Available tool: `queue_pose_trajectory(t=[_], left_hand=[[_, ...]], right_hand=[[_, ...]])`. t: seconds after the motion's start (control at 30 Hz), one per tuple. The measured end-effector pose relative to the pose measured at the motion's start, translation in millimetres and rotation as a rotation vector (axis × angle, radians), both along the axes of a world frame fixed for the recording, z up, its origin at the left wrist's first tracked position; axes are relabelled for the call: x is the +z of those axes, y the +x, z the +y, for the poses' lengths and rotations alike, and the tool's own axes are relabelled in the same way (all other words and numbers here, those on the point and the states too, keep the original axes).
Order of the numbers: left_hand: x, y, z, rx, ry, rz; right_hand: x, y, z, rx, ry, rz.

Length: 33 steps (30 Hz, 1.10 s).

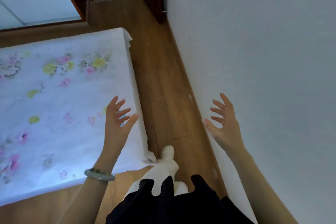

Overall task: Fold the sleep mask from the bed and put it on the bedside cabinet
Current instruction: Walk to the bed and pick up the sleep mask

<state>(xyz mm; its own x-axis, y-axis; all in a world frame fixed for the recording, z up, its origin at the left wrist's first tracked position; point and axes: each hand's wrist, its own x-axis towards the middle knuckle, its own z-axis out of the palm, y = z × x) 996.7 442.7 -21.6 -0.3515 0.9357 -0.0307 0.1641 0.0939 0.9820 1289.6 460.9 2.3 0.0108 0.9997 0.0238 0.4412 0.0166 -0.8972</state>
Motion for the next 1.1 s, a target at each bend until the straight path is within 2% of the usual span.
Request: queue_pose_trajectory(t=[0.13,0.47,0.7,0.87,1.1], left_hand=[[-17.0,-16.3,12.1,0.149,-0.028,-0.062],[-32.7,-80.6,112.1,0.45,-0.025,-0.053],[-24.2,-110.7,145.1,0.644,-0.016,-0.036],[-24.6,-116.5,136.1,0.874,-0.07,-0.017],[-34.7,-92.0,134.7,1.265,-0.17,-0.017]], right_hand=[[-10.2,-26.0,61.6,0.135,-0.013,-0.016],[-22.3,-129.6,242.2,0.465,-0.054,-0.045],[-19.9,-213.4,317.7,0.713,-0.105,0.003],[-20.4,-268.0,350.4,0.992,-0.186,0.024],[-36.4,-341.9,390.6,1.442,-0.219,-0.049]])
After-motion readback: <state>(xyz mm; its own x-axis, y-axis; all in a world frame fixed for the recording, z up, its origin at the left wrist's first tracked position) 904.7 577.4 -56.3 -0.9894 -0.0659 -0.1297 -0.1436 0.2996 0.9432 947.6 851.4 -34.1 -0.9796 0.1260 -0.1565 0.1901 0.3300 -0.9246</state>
